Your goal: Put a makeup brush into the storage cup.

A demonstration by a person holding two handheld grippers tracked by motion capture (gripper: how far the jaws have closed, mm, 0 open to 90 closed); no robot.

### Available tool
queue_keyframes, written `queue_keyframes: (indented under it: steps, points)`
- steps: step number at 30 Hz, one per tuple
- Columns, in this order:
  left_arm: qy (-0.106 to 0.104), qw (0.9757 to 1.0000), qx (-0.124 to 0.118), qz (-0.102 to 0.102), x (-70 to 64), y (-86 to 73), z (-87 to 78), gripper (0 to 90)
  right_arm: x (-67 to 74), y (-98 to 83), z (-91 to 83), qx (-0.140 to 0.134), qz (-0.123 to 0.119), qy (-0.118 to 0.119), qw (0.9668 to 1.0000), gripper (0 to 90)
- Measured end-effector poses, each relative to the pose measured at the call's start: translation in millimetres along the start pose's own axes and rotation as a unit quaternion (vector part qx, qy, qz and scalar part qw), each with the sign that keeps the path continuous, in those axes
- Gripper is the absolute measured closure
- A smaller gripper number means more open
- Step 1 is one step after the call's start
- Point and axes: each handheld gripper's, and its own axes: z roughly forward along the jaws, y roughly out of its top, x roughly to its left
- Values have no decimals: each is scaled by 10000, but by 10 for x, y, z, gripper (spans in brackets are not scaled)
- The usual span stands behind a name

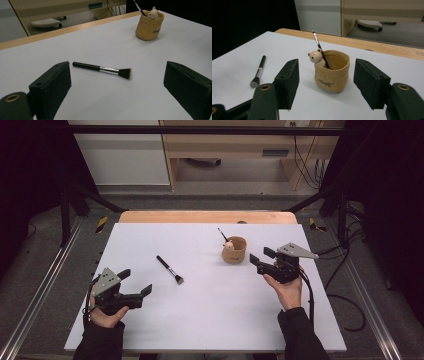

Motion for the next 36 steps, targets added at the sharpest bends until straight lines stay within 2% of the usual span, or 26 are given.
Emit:
queue_keyframes:
  steps: [10,15,29,36]
  points:
    - [29,10000,5,0,-5,-16,6,69,-9,-103,-275,-109,-98,92,9999,236]
    - [37,10000,18,16,-8,-22,0,69,-25,-179,-383,-131,-110,136,9998,202]
    - [47,10000,-17,-24,5,-32,-15,69,-114,-426,-626,-173,-132,26,9998,98]
    - [37,10000,-13,-20,6,-44,-24,67,-130,-476,-717,-203,-115,1,9997,64]
